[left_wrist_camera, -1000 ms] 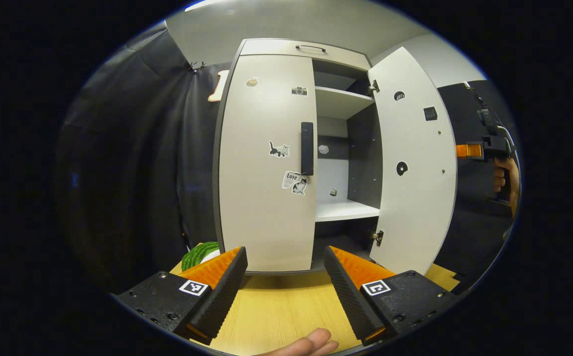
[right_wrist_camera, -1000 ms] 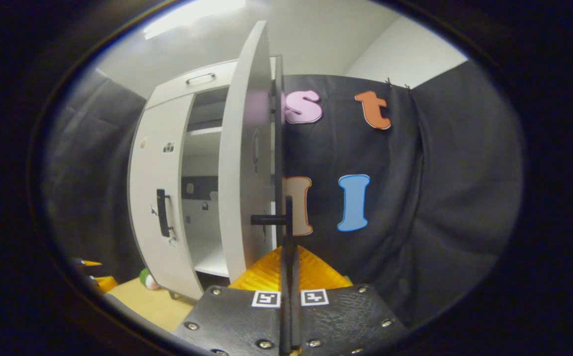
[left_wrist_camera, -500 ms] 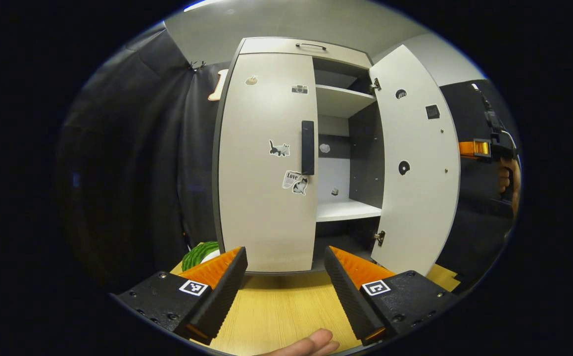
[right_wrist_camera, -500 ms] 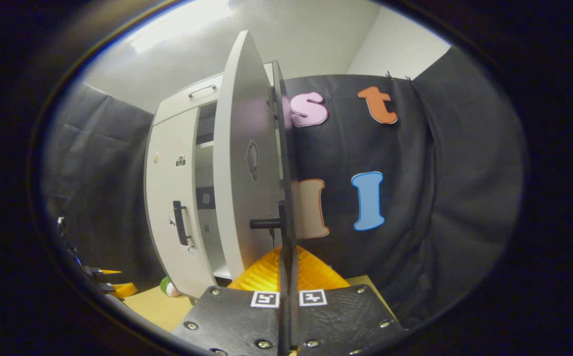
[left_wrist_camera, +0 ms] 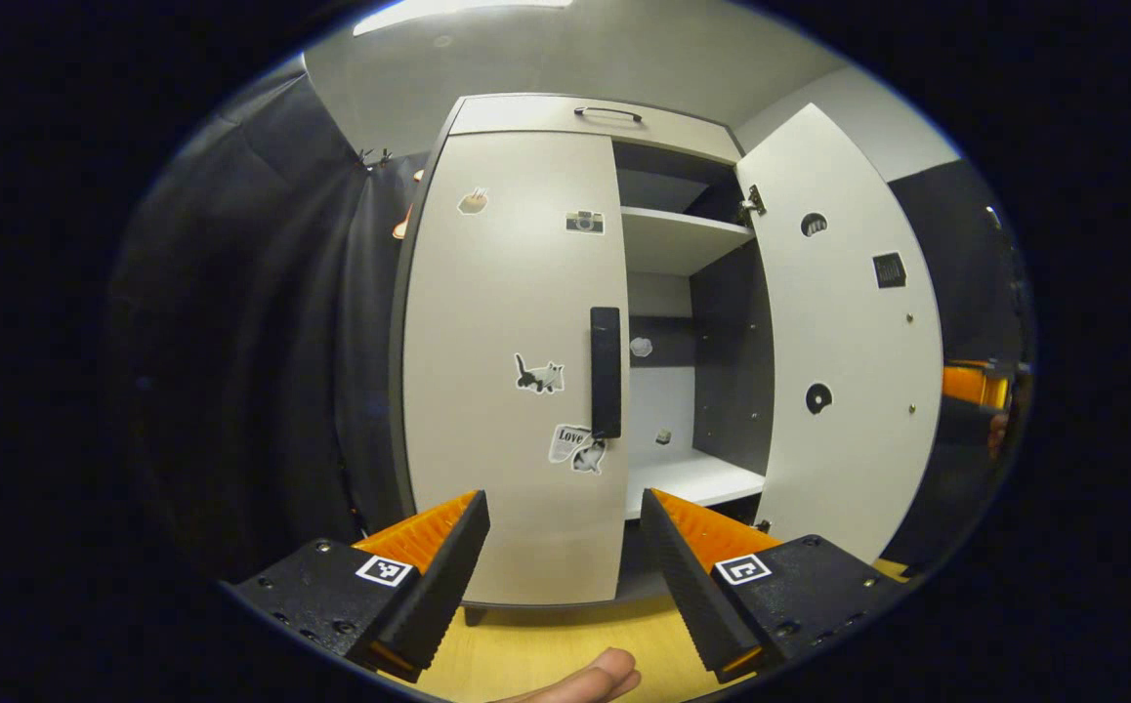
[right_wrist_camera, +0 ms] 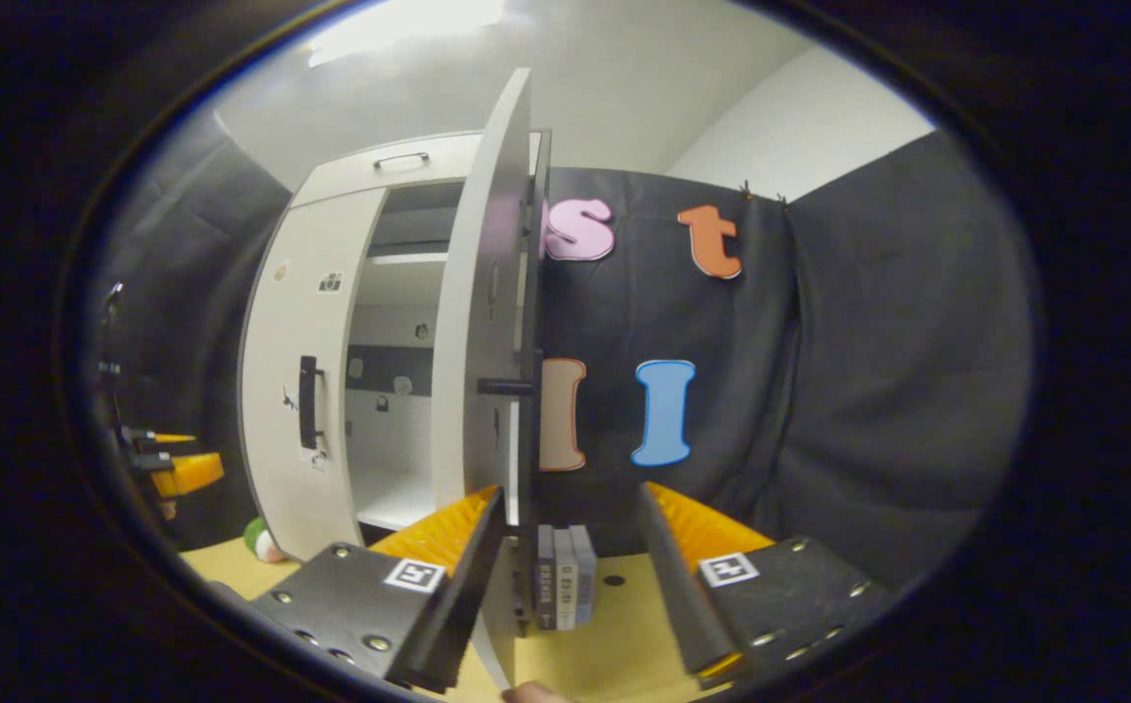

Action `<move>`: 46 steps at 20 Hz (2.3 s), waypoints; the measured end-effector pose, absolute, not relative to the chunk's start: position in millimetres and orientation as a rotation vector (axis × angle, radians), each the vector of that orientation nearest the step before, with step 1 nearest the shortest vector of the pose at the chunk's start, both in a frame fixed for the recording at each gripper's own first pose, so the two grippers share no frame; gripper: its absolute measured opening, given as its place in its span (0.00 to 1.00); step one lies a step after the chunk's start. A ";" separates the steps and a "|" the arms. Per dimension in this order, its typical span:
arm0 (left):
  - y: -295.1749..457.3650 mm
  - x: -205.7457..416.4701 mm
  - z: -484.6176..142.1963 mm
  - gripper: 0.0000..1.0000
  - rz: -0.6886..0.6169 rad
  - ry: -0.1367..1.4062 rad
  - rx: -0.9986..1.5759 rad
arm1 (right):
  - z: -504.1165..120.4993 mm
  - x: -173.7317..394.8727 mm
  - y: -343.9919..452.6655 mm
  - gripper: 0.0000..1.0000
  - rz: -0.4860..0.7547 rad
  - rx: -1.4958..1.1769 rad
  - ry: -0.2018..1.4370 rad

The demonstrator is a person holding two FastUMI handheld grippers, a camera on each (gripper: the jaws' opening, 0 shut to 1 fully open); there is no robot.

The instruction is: Open the right door of the double-door shoe cabinet with the right hand, and open the left door with the left hand.

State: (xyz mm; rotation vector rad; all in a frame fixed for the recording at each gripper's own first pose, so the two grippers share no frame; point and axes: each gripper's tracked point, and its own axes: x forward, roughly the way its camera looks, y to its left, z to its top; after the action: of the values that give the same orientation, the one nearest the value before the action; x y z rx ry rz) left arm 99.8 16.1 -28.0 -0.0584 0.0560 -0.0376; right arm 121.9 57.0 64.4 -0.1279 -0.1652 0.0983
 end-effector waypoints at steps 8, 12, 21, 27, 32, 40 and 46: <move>3.9 199.1 6.0 0.96 -0.074 0.056 -0.138 | -0.5 45.9 79.0 0.99 0.144 -0.059 -0.107; 1.6 228.1 21.1 0.96 -0.038 0.034 -0.043 | -27.9 11.4 93.6 0.99 0.194 -0.046 -0.105; -0.7 265.3 7.2 0.78 0.024 0.108 0.024 | -66.2 -51.7 66.4 0.99 0.149 0.084 -0.101; -6.9 268.4 8.7 0.60 0.064 0.114 0.049 | -70.9 -63.0 42.3 1.00 0.106 0.086 -0.103; -10.7 271.3 5.6 0.31 0.080 0.150 0.039 | -87.1 -64.3 41.0 1.00 0.102 0.041 -0.062; -9.8 261.1 2.4 0.24 0.082 0.169 0.021 | -85.2 -64.9 44.0 0.98 0.114 0.037 -0.054; -10.4 234.2 8.0 0.22 0.009 0.139 0.006 | -77.9 -60.7 32.3 1.00 0.076 0.084 -0.064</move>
State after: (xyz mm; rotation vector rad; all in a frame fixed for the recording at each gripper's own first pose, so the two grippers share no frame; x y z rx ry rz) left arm 234.2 -10.4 8.0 0.0056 0.1392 0.0086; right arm -60.7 32.3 -77.9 0.0836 -0.0643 0.0761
